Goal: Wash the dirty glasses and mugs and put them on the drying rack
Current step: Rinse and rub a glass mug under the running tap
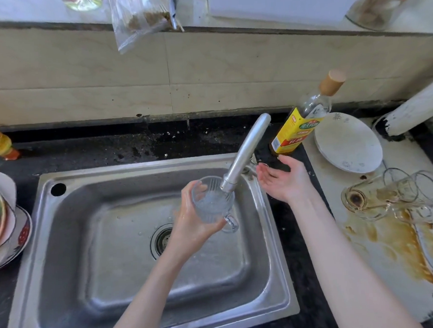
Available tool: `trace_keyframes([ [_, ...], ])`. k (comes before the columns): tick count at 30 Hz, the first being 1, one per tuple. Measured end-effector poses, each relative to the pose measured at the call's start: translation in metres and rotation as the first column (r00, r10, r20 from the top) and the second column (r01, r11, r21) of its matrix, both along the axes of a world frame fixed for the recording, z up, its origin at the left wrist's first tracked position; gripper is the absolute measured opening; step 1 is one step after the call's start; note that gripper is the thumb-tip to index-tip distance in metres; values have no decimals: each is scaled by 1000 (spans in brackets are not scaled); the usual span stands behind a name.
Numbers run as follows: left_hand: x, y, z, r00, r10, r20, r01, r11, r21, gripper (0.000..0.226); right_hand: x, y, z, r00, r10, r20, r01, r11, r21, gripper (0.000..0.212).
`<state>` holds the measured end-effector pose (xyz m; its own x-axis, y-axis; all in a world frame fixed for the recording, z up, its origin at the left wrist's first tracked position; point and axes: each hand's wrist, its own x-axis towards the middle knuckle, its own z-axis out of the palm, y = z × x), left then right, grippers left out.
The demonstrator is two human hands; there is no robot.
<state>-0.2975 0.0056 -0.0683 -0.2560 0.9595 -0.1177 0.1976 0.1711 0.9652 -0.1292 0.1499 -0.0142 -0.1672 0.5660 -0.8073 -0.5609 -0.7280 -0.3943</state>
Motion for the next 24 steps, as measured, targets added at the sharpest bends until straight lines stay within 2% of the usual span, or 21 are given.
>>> trace_keyframes([
  [2, 0, 3, 3, 999, 32, 32, -32, 999, 1, 84, -2, -5, -9, 985, 105, 139, -112, 993, 43, 32],
  [5, 3, 4, 4, 984, 129, 124, -128, 992, -21, 87, -7, -28, -24, 880, 318, 353, -353, 935, 35, 28],
  [7, 5, 3, 4, 968, 195, 157, -190, 981, -48, 88, -12, -55, -32, 799, 506, 324, -504, 858, -97, 39],
  [9, 8, 1, 5, 962, 211, 174, -206, 977, -48, 87, -21, -80, -37, 775, 621, 123, -589, 778, -219, 63],
  [11, 10, 0, 6, 967, 178, 184, -178, 984, -16, 86, -30, -91, -42, 803, 590, -82, -590, 769, -245, 79],
  [13, 12, -1, 6, 970, 126, 208, -134, 991, 25, 87, -37, -92, -42, 855, 484, -184, -517, 817, -255, 74],
  [15, 10, -3, 4, 980, 46, 196, -57, 997, 51, 86, -41, -89, -41, 901, 376, -216, -424, 869, -256, 67],
  [17, 4, -8, 1, 987, -33, 156, 27, 999, 38, 85, -42, -84, -42, 937, 295, -187, -334, 913, -233, 62],
  [19, -3, -13, -3, 979, -108, 173, 108, 994, 11, 88, -40, -81, -44, 952, 291, -93, -303, 936, -177, 61],
  [22, -11, -26, -1, 920, -167, 355, 216, 971, -102, 85, -35, -81, -42, 955, 295, 23, -290, 950, -113, 57],
  [24, -14, -32, -1, 908, -139, 395, 217, 963, -161, 81, -30, -84, -39, 948, 292, 128, -286, 956, -65, 51],
])
